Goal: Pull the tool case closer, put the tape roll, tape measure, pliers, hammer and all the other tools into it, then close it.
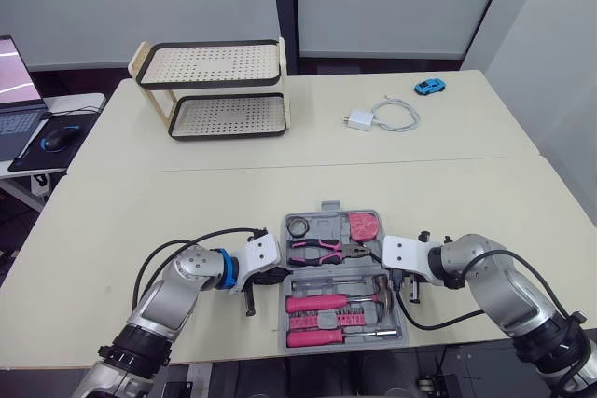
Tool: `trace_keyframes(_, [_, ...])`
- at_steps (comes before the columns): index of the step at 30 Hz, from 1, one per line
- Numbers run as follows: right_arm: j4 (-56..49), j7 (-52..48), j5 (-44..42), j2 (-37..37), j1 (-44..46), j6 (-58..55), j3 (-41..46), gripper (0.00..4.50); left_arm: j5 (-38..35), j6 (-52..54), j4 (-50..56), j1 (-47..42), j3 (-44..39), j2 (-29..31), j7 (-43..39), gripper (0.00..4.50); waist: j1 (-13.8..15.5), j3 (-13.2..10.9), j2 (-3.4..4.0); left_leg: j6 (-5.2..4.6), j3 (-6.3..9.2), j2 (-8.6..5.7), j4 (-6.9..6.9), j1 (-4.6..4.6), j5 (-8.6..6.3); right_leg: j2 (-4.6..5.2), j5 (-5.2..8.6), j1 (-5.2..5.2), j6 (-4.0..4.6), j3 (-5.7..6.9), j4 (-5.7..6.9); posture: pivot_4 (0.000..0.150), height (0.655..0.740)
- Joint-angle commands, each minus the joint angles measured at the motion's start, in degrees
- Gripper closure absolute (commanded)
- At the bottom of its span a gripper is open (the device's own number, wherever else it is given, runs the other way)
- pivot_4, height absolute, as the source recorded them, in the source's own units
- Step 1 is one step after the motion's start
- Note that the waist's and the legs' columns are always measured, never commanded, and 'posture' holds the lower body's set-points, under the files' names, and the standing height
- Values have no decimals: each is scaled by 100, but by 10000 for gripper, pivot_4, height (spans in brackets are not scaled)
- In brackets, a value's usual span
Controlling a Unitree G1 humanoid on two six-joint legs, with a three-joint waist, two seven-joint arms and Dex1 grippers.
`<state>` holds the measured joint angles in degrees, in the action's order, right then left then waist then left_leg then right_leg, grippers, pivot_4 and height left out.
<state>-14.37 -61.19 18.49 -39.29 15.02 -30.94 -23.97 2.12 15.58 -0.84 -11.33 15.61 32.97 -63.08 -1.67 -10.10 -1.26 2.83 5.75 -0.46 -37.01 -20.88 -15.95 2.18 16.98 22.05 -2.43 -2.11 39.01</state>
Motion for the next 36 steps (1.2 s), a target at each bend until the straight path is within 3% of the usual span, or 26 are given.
trace_keyframes(1, [-212,-40,-205,83,27,237,-112,44834,-46,-79,39,90,158,-57,84,45000,0,0,0,0,0,0,0,0,0,0,0,0,0,0,0,1500,7400])
trace_keyframes(12, [112,-43,-714,-897,-411,670,837,44834,-669,-479,56,440,-921,771,101,45000,-5,-4,1,-1,0,5,4,-4,0,0,0,8,0,-2,-1,1500,7400])
trace_keyframes(20, [245,-189,-1688,-1619,-923,927,2330,44834,-1313,-705,-52,965,-2060,1414,-13,45000,-2,-7,0,-1,-5,13,6,-5,-1,7,0,8,0,-5,-5,1500,7400])
trace_keyframes(21, [231,-258,-1881,-1661,-1035,1101,2569,43164,-1459,-700,-61,1029,-2244,1489,-86,45000,-2,-7,0,-1,-6,12,5,-5,-1,6,0,7,0,-4,-4,1500,7400])
trace_keyframes(24, [253,-353,-2288,-1718,-1339,1305,3155,35904,-1793,-611,-36,1193,-2609,1697,-339,39137,-3,-7,-1,-1,-5,14,6,-4,-1,5,1,6,0,-3,-4,1500,7400])
trace_keyframes(30, [384,-377,-2998,-1509,-1518,1203,3702,14561,-2399,-36,696,1368,-2808,1711,-434,20645,-5,-8,0,-1,-12,15,4,-3,-1,10,0,2,0,-10,-4,1500,7400])
trace_keyframes(34, [172,-105,-4195,-1039,-1255,-573,3935,325,-2639,216,1812,1592,-2406,1557,-414,7951,-4,-10,-3,-1,-10,19,5,-3,-1,9,0,2,0,-10,-4,1500,7400])
trace_keyframes(36, [154,56,-4741,-877,-1066,-1479,4011,0,-2745,360,2308,1665,-2084,1551,-504,10274,-4,-11,1,-1,-11,25,5,-4,-1,11,0,2,0,-16,-4,1500,7400])
